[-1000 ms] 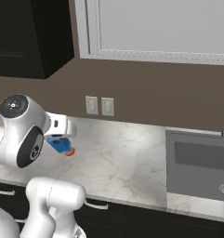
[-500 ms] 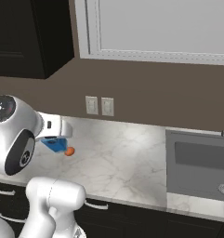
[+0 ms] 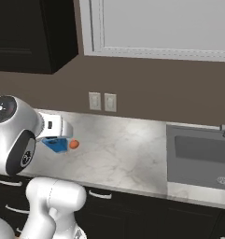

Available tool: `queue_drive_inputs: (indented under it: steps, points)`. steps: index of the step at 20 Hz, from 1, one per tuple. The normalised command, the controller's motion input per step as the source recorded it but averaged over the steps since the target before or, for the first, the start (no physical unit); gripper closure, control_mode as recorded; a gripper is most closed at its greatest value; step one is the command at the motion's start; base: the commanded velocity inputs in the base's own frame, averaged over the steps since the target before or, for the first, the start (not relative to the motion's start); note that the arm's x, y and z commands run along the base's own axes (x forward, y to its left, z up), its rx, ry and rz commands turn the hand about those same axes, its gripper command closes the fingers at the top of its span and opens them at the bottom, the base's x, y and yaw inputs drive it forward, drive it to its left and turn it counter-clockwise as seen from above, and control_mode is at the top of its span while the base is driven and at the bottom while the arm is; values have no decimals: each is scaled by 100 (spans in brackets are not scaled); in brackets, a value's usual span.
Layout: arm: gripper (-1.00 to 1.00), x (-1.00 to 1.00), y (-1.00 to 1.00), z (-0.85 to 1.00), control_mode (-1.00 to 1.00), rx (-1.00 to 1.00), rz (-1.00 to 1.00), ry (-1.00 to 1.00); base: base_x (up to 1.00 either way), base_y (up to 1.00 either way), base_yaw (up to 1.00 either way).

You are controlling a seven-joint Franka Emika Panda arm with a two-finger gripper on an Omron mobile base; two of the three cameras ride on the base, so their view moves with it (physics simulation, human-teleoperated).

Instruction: Gather the eggs and milk located in the vicinity of the sink area and place them right next to the bowl.

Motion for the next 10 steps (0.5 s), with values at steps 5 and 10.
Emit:
queue_drive_inputs:
  steps: [5, 10]
  points:
    - [100, 0, 0, 0, 100, 0, 0, 0, -76, -10, 0]
    - [100, 0, 0, 0, 100, 0, 0, 0, -44, -29, 0]
